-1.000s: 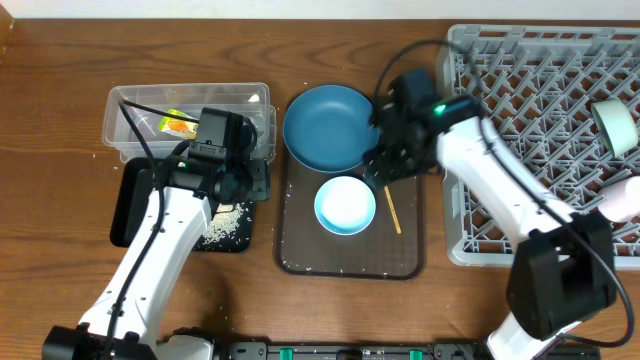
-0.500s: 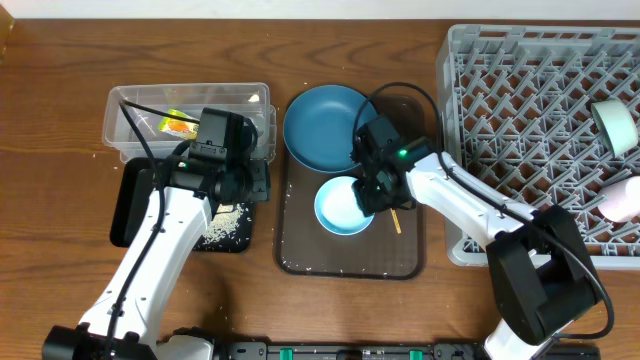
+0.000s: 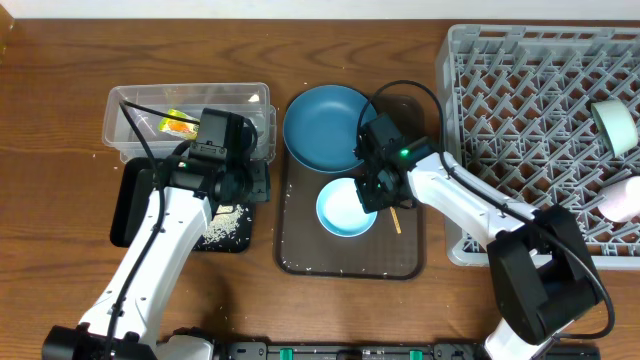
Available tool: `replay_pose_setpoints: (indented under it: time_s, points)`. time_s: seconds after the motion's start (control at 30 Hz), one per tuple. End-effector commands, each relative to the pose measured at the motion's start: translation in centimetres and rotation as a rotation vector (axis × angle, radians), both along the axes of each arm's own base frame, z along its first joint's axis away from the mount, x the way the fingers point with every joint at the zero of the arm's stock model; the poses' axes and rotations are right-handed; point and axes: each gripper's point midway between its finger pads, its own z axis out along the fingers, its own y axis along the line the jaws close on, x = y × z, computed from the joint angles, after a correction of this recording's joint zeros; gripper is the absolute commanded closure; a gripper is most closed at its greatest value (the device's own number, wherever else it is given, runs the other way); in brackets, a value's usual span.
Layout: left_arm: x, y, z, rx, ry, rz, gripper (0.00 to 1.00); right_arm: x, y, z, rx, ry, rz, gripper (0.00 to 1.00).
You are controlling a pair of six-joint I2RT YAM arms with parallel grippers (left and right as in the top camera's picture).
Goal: Sort waste into correct bins and load items into the dishwasher rack
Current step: 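Carry the white bowl right and place it in the dish rack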
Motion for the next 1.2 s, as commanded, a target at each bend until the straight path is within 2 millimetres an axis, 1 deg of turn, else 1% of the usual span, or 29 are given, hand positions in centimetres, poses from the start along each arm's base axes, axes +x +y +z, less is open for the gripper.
replay_pose_setpoints:
  time_s: [0.0, 0.07, 0.13, 0.2, 0.23, 0.3, 0.33, 0.47, 0.57, 0.63, 0.73, 0.8, 0.83, 0.93, 1.03, 1.07, 1.17]
  points:
    - [0.4, 0.2, 0.7, 0.006, -0.023, 0.002, 0.56, 1.5, -0.5, 2.2, 0.013, -0.058, -0.012, 0.99]
    - [0.4, 0.2, 0.7, 0.006, -0.023, 0.002, 0.55, 2.4, -0.7, 3.8, 0.023, -0.104, 0.004, 0.99]
    - [0.4, 0.2, 0.7, 0.006, -0.023, 0.002, 0.53, 3.8, -2.0, 5.9, -0.003, -0.183, -0.028, 0.99]
    - [0.4, 0.2, 0.7, 0.006, -0.023, 0.002, 0.53, 5.5, -4.1, 8.2, -0.062, -0.291, -0.082, 0.99]
    - [0.4, 0.2, 0.7, 0.006, -0.023, 0.002, 0.53, 6.6, -5.8, 9.9, -0.117, -0.374, -0.125, 0.99]
    - [0.4, 0.2, 0.7, 0.006, -0.023, 0.002, 0.52, 8.1, -8.2, 12.1, -0.199, -0.482, -0.174, 0.99]
    - [0.4, 0.2, 0.7, 0.006, -0.024, 0.002, 0.52, 9.0, -10.0, 13.8, -0.261, -0.560, -0.212, 0.99]
    - [0.4, 0.2, 0.7, 0.006, -0.023, 0.002, 0.52, 11.1, -14.6, 18.3, -0.436, -0.742, -0.285, 0.99]
    - [0.4, 0.2, 0.7, 0.006, -0.024, 0.002, 0.52, 12.4, -17.5, 20.7, -0.563, -0.833, -0.320, 0.99]
    - [0.4, 0.2, 0.7, 0.006, -0.023, 0.002, 0.52, 13.0, -20.0, 22.4, -0.670, -0.884, -0.364, 0.99]
    - [0.4, 0.2, 0.7, 0.006, -0.023, 0.002, 0.52, 13.7, -23.0, 24.7, -0.736, -0.955, -0.475, 0.99]
    - [0.4, 0.2, 0.7, 0.006, -0.023, 0.002, 0.52, 14.1, -24.8, 25.9, -0.757, -0.998, -0.539, 0.99]
    - [0.4, 0.2, 0.7, 0.006, -0.023, 0.002, 0.52, 14.2, -26.1, 26.6, -0.776, -1.021, -0.585, 0.99]
    - [0.4, 0.2, 0.7, 0.006, -0.023, 0.002, 0.52, 14.1, -29.1, 27.6, -0.830, -1.052, -0.698, 0.99]
    - [0.4, 0.2, 0.7, 0.006, -0.024, 0.002, 0.52, 14.1, -32.0, 27.8, -0.944, -1.039, -0.747, 0.99]
    - [0.4, 0.2, 0.7, 0.006, -0.023, 0.002, 0.52, 14.1, -33.1, 27.7, -1.002, -1.026, -0.767, 0.99]
    - [0.4, 0.2, 0.7, 0.006, -0.024, 0.002, 0.52, 14.0, -35.6, 27.3, -1.148, -0.981, -0.803, 0.99]
